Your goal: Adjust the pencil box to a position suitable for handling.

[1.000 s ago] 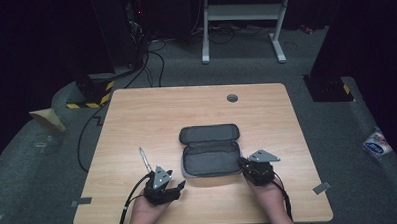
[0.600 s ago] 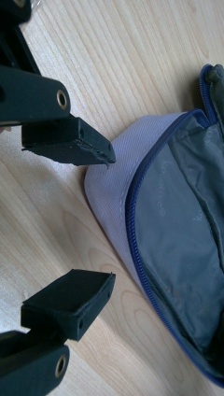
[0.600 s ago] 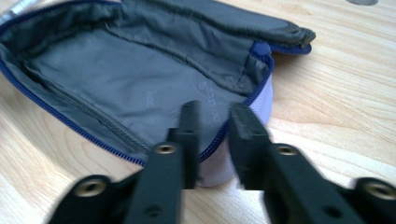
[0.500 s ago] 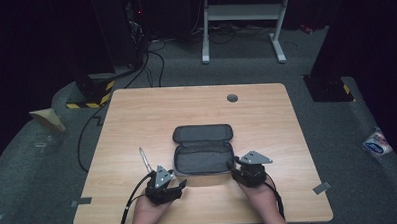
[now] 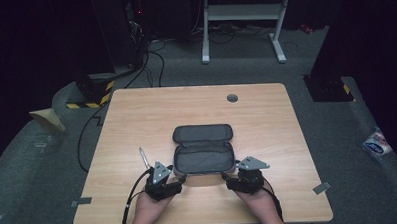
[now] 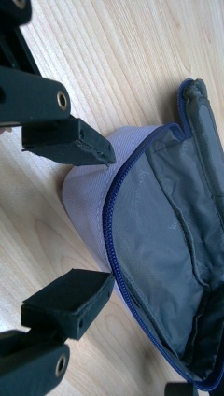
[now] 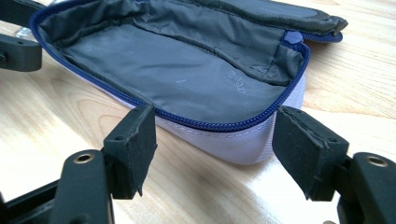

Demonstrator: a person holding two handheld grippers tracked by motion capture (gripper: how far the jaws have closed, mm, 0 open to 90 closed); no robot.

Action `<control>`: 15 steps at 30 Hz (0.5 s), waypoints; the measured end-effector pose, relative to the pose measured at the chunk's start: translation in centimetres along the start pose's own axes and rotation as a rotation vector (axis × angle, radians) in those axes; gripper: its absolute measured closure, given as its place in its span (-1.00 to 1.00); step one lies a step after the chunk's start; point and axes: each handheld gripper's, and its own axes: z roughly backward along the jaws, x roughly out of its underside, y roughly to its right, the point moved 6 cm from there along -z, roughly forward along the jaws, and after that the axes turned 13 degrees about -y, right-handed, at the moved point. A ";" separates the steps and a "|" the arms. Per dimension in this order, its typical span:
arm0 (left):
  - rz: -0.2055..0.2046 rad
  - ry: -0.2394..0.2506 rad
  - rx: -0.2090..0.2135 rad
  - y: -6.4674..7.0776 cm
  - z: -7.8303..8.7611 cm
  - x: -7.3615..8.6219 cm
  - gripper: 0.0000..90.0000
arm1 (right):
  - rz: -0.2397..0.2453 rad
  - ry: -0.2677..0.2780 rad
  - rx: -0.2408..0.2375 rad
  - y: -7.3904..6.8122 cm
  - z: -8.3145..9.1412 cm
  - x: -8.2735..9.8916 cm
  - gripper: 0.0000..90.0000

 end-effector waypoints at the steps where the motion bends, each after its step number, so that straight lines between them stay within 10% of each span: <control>1: 0.001 0.000 -0.001 0.0 -0.1 0.0 -0.17 | -0.004 -0.003 -0.001 0.0 -0.1 0.0 -0.30; 9: 0.008 -0.004 -0.025 -0.8 0.2 0.3 -0.16 | 0.007 0.003 0.007 0.2 -0.6 -0.8 -0.29; 15: 0.037 0.010 -0.160 -4.4 2.3 1.9 -0.11 | 0.007 0.041 0.010 0.2 0.7 -0.7 -0.28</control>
